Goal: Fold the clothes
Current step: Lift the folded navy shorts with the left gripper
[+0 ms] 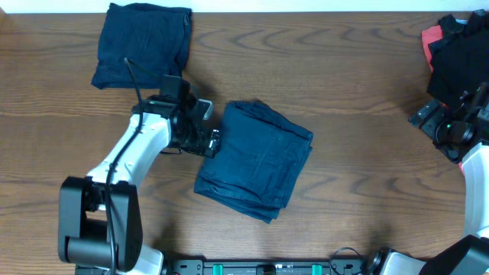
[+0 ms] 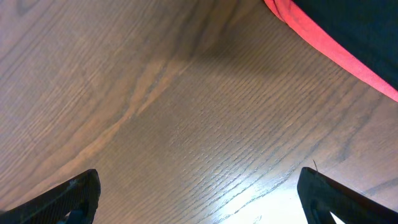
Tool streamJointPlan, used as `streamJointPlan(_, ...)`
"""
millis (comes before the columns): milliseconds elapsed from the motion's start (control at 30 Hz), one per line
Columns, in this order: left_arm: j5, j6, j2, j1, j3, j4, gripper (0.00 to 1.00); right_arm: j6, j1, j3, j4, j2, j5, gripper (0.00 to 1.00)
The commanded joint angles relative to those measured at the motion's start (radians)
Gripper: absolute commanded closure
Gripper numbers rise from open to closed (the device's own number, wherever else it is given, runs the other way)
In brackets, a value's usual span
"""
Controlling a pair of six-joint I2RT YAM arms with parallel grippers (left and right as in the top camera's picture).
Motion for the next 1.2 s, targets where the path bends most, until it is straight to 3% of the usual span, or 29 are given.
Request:
streamJointPlan(0, 0.152, 0.111, 0.043, 0.018, 0.018, 0.000, 0.02, -0.016, -0.006, 0.011, 0.000, 0.005, 0.007, 0.01)
streamJointPlan(600, 0.441, 0.128, 0.246, 0.016, 0.016, -0.047, 0.00, -0.016, -0.006, 0.011, 0.000, 0.005, 0.007, 0.01)
streamJointPlan(667, 0.446, 0.128, 0.246, 0.014, 0.014, -0.059, 0.06, -0.016, -0.006, 0.011, 0.000, 0.005, 0.007, 0.01)
streamJointPlan(767, 0.457, 0.124, 0.246, 0.005, 0.014, -0.062, 0.23, -0.016, -0.006, 0.011, 0.000, 0.005, 0.007, 0.01)
streamJointPlan(900, 0.456, 0.124, 0.246, -0.011, 0.014, -0.051, 0.28, -0.016, -0.006, 0.011, -0.001, 0.005, 0.007, 0.01)
streamJointPlan(967, 0.456, 0.124, 0.246, -0.022, 0.014, -0.032, 0.47, -0.016, -0.007, 0.011, 0.000, 0.005, 0.007, 0.01)
streamJointPlan(1067, 0.456, 0.120, 0.246, -0.039, 0.014, 0.004, 0.64, -0.016, -0.006, 0.011, -0.001, 0.005, 0.007, 0.01)
streamJointPlan(1167, 0.456, 0.120, 0.246, -0.058, 0.014, 0.040, 0.65, -0.016, -0.006, 0.011, -0.001, 0.005, 0.007, 0.01)
